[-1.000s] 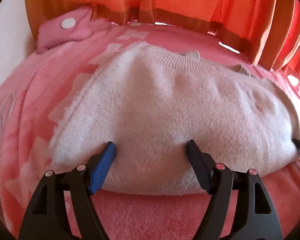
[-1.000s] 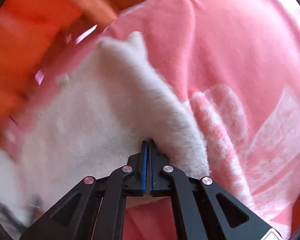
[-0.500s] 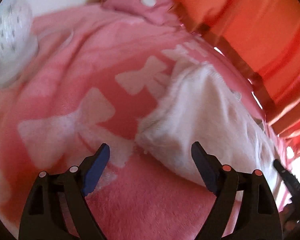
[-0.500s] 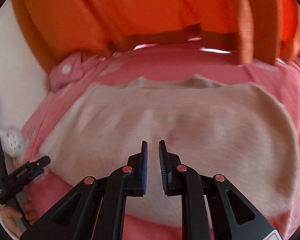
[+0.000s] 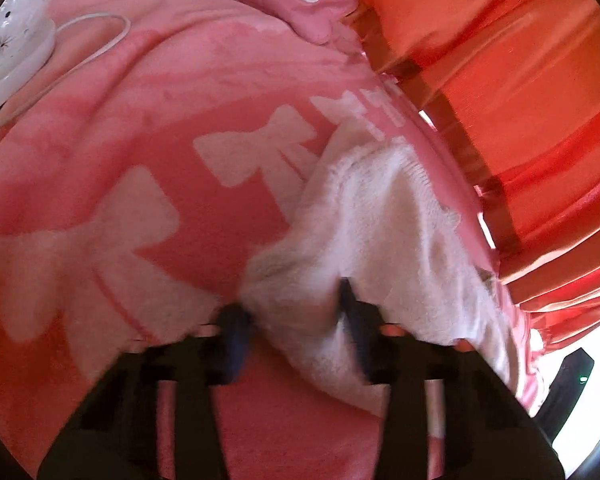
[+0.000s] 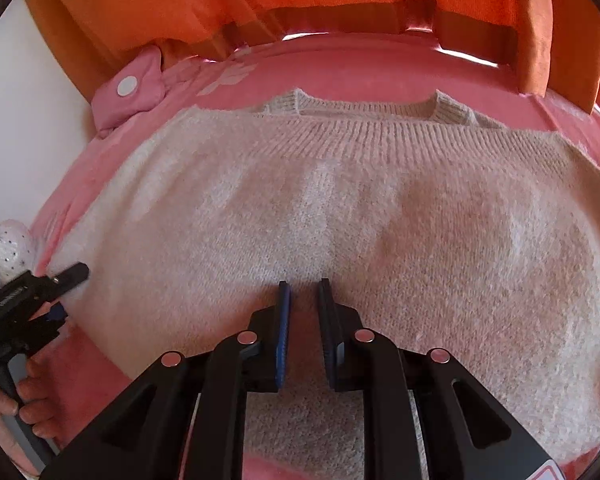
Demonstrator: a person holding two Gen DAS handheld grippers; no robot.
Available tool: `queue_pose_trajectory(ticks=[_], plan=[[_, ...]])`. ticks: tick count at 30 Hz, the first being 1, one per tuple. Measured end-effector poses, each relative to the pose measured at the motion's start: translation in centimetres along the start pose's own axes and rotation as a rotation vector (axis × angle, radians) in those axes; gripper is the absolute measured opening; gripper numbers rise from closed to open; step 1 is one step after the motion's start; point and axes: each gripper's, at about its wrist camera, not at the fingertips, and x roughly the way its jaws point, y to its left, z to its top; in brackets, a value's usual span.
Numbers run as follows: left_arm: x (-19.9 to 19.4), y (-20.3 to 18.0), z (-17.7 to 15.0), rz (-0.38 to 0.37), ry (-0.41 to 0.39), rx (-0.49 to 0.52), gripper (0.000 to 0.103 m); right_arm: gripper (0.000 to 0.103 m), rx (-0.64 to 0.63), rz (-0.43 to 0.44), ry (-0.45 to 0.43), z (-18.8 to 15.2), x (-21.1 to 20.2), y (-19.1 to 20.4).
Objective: Fold small clothes
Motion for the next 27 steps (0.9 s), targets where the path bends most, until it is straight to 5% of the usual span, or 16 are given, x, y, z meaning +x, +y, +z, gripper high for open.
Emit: queue_pose_trajectory(ticks=[2, 8, 13, 16, 21, 24, 27], plan=[[-0.9, -0.8, 0.1, -0.032, -0.027, 0.007, 0.021, 0.016, 0.015, 0.011, 0.004, 0.0, -0.2, -0.3], [-5.6, -11.3, -0.7, -0.175, -0.148, 0.28, 0.013, 0.019, 0.116, 0.073, -0.003, 0.5, -1.9, -1.8], [-6.0, -21.5, -5.6, -0.321, -0.128, 0.517, 0.013, 0.026, 0.328, 0.127, -0.16, 1.0, -6.9, -7.9], [-2.8, -25.4, -9.9, -0.345, -0.034, 0.621, 0.013, 0.03, 0.478, 0.133, -0.208, 0.0, -9.0, -12.7], [5.6, -26.0, -16.8, -0.222, 0.18, 0.727, 0.014, 0.032, 0.585, 0.146, -0.244, -1.2, -10.9, -16.8], [4.2, -25.2, -17.9, -0.213, 0.09, 0.767, 0.021, 0.042, 0.573, 0.172, -0.254, -1.4, -11.4, -16.8], [1.2, -24.4, -17.1, -0.24, 0.051, 0.762, 0.045, 0.054, 0.557, 0.235, -0.239, -1.2, -11.2, -16.4]])
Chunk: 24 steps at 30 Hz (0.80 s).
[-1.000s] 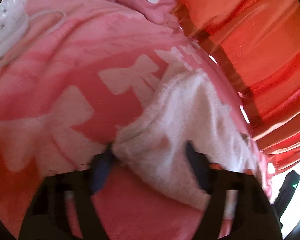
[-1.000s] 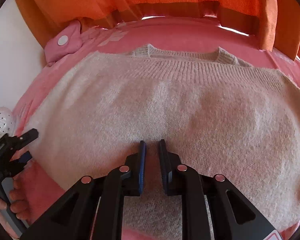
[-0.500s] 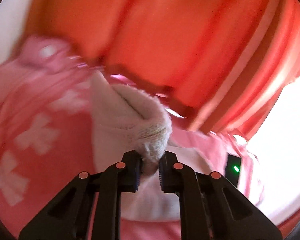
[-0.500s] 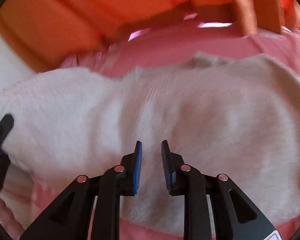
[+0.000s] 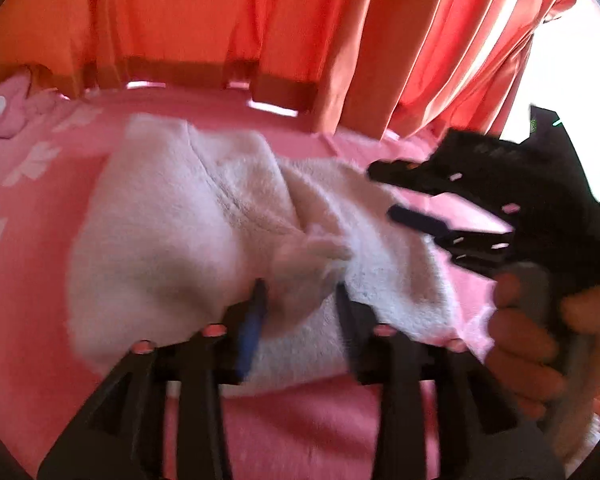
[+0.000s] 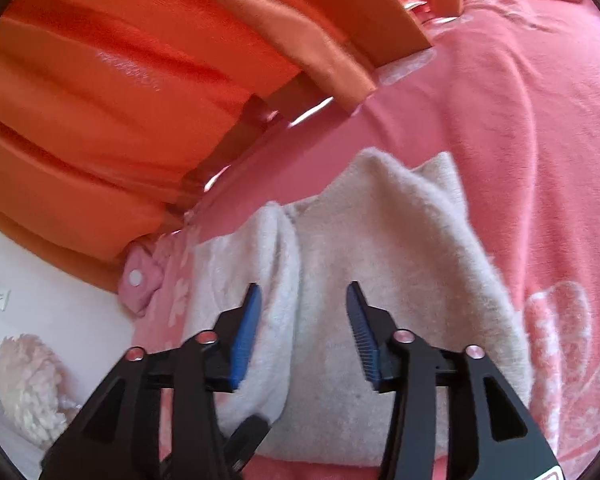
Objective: Fold small clothes
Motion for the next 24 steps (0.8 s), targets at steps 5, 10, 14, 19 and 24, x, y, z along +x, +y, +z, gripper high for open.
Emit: queue_pose_trajectory(ticks=[5, 10, 14, 19, 24], plan=[[-3.2, 1.9, -1.0, 0.132, -0.038, 0.039, 0.07, 0.064, -0.022, 0.095, 0.107, -1.0, 1.9, 1.4], [-2.0, 4.6, -2.7, 0.24, 0.037, 0.03, 0.072, 0.069, -0.097, 0.066, 0.138, -1.9, 3.2, 3.6], [-0.8, 6.3, -3.5, 0.289, 0.076, -0.021, 0.072, 0.069, -0.088, -0.045, 0.113, -2.3, 3.5, 3.3], [-1.2, 7.8, -4.0, 0.303, 0.091, -0.06, 0.07, 0.07, -0.074, -0.087, 0.089, -2.4, 3.0, 2.5], [-0.8, 9.3, -4.0, 0.285, 0.115, -0.119, 0.061, 0.07, -0.039, -0.106, 0.117, -2.6, 3.4, 1.7]])
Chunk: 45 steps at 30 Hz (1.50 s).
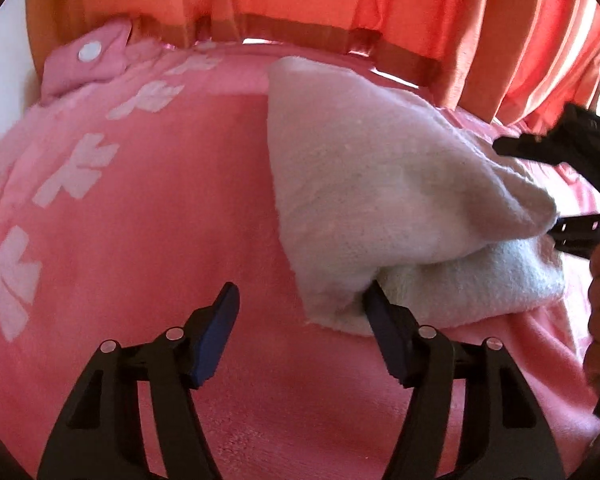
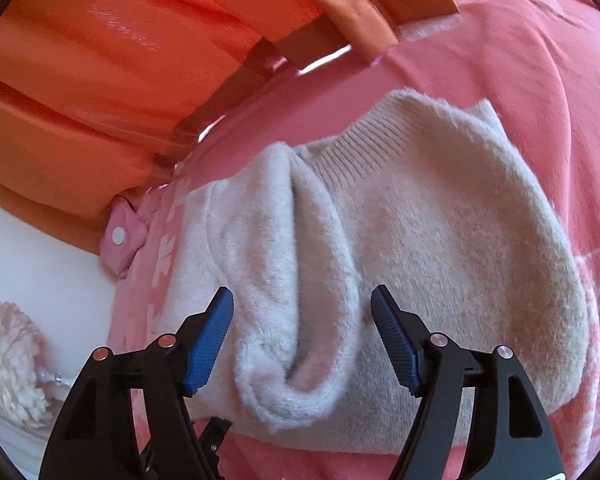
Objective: Fold small clothes
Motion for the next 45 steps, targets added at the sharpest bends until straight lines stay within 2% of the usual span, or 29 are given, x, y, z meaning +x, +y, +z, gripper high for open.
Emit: queue_pose_trajectory(ticks=[4, 8, 13, 15, 16, 18, 21, 22, 24, 25, 28, 29, 30, 31, 34, 35, 36, 37, 39, 41, 43, 45], plan=[[-0.4, 0.1, 0.0, -0.03, -0.003, -0.019, 0.055, 0.071, -0.025, 0.001, 0.018, -0.3, 0.5, 0.6], [-1.2, 0.4, 0.5, -0.045, -0.028, -0.04, 0.054, 0.071, -0.047, 0.021, 0.048, -0.7, 1.2, 1.5], [-0.1, 0.9, 0.6, -0.057, 0.0, -0.058, 0.054, 0.071, -0.053, 0.02, 0.065, -0.8, 2.2, 2.2], [0.2, 1.0, 0.5, -0.071, 0.011, -0.06, 0.044, 0.071, -0.063, 0.015, 0.068, -0.9, 2.5, 2.5], [0.4, 0.9, 0.5, -0.082, 0.018, -0.062, 0.039, 0.068, -0.07, 0.009, 0.068, -0.9, 2.7, 2.7], [0.4, 0.7, 0.4, -0.084, 0.02, -0.061, 0.036, 0.06, -0.078, 0.005, 0.074, -1.0, 2.9, 2.9], [0.4, 0.6, 0.4, -0.088, 0.021, -0.053, 0.029, 0.037, -0.067, 0.015, 0.073, -1.1, 3.0, 2.7], [0.4, 0.5, 0.5, -0.093, 0.024, -0.053, 0.024, 0.031, -0.064, 0.026, 0.072, -1.1, 3.0, 2.6], [0.5, 0.2, 0.5, -0.095, 0.029, -0.046, 0.02, 0.024, -0.07, 0.046, 0.053, -1.1, 2.6, 2.7], [0.4, 0.1, 0.5, -0.089, 0.027, -0.042, 0.019, 0.021, -0.081, 0.055, 0.037, -1.1, 2.2, 2.8], [0.2, -0.1, 0.4, -0.087, 0.031, -0.044, 0.016, 0.018, -0.108, 0.198, -0.131, -0.6, -2.7, 3.2], [0.0, -0.1, 0.4, -0.101, 0.034, -0.045, 0.015, 0.018, -0.116, 0.219, -0.196, -0.4, -5.1, 2.7], [-0.2, -0.3, 0.5, -0.117, 0.035, -0.039, 0.015, 0.018, -0.118, 0.181, -0.243, -0.5, -6.9, 2.0], [-0.3, -0.6, 0.4, -0.129, 0.034, -0.033, 0.015, 0.018, -0.099, 0.121, -0.248, -0.4, -7.9, 0.7], [-0.2, -2.1, 0.2, -0.134, 0.039, 0.008, 0.015, 0.018, 0.043, -0.014, -0.127, -0.1, -6.0, -4.7], [0.3, -2.6, 0.0, -0.136, 0.052, 0.014, 0.015, 0.018, 0.099, -0.074, -0.048, -0.4, -4.1, -7.0], [0.7, -2.7, -0.2, -0.135, 0.063, 0.009, 0.015, 0.018, 0.129, -0.091, 0.006, -0.6, -3.1, -8.0], [1.0, -2.8, -0.3, -0.134, 0.073, 0.002, 0.015, 0.019, 0.142, -0.074, 0.019, -0.6, -2.9, -8.4], [1.1, -2.8, -0.5, -0.131, 0.075, -0.014, 0.015, 0.022, 0.082, -0.06, -0.001, -0.4, -3.2, -7.6], [0.8, -2.7, -0.4, -0.131, 0.077, -0.013, 0.015, 0.031, 0.078, -0.045, -0.01, -0.4, -3.4, -7.4], [0.0, -2.4, -0.1, -0.145, 0.077, -0.012, 0.016, 0.033, 0.082, -0.019, -0.046, -0.1, -3.8, -7.1], [-1.4, -2.1, 0.0, -0.156, 0.054, -0.016, 0.016, 0.046, 0.093, 0.002, -0.101, 0.3, -4.7, -7.4]])
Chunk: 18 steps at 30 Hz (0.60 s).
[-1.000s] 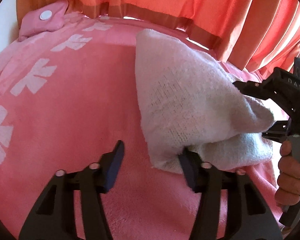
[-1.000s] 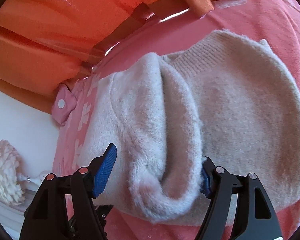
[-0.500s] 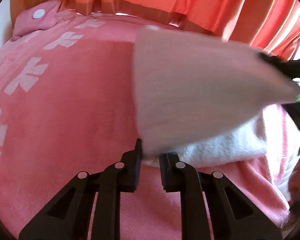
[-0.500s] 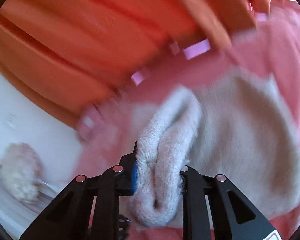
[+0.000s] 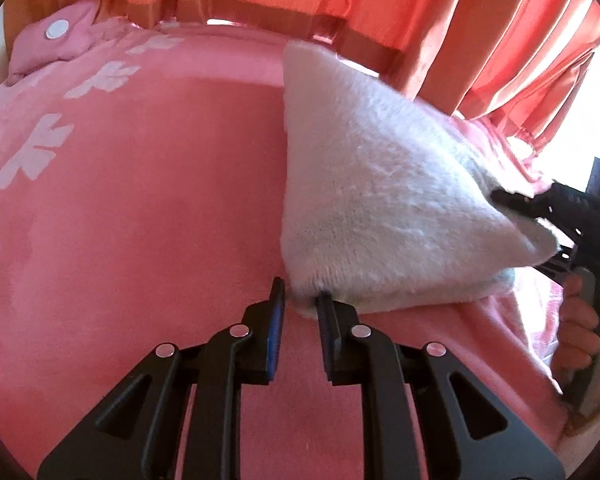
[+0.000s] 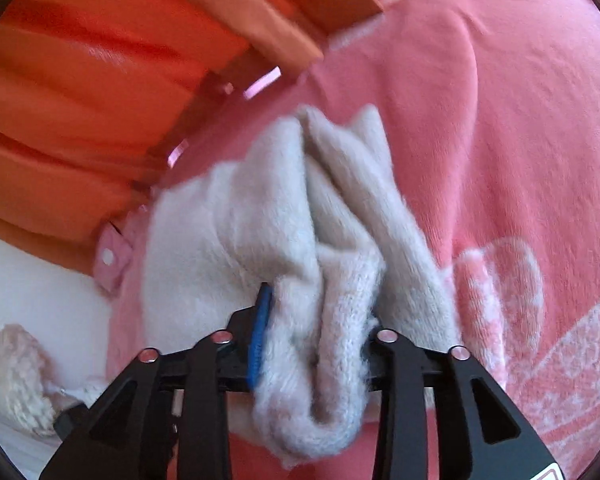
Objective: Fold small clothes
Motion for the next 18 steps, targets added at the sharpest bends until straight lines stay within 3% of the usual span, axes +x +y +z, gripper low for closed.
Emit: queue_pose_trajectory(ticks=[1, 2, 4, 7, 10, 12, 13, 16, 17, 18], plan=[[-0.7, 0.0, 0.0, -0.011, -0.012, -0.001, 0.015, 0.056, 0.004, 0.006, -0.011, 0.3, -0.1, -0.1], [-1.2, 0.0, 0.0, -0.019, -0.019, -0.001, 0.016, 0.059, 0.014, 0.014, -0.013, 0.8, 0.3, -0.2], [-2.5, 0.0, 0.1, -0.034, -0.047, 0.004, 0.019, 0.06, 0.039, 0.039, 0.039, 1.2, 1.6, -0.6], [-4.0, -0.4, 0.5, -0.045, -0.092, -0.001, 0.032, 0.06, 0.068, 0.087, 0.125, 0.6, 3.3, -0.9], [-4.3, -0.5, 1.1, -0.042, -0.108, 0.003, 0.032, 0.062, 0.04, 0.075, 0.122, 0.0, 3.4, -0.3], [-4.2, -0.6, 1.2, -0.039, -0.104, -0.003, 0.032, 0.049, 0.003, 0.07, 0.107, -0.4, 3.5, 0.5], [-4.1, -0.6, 1.2, -0.037, -0.1, -0.006, 0.032, 0.021, -0.029, 0.054, 0.075, -0.5, 3.2, 1.1], [-4.1, -0.8, 0.7, -0.031, -0.092, -0.002, 0.032, 0.017, -0.109, 0.104, -0.093, -0.3, -0.2, 2.4], [-4.1, -0.9, 0.6, -0.028, -0.091, 0.003, 0.032, 0.017, -0.131, 0.148, -0.191, -0.3, -2.4, 2.6], [-4.1, -1.1, 0.6, -0.022, -0.089, 0.011, 0.032, 0.017, -0.126, 0.139, -0.218, -0.4, -3.0, 2.3]])
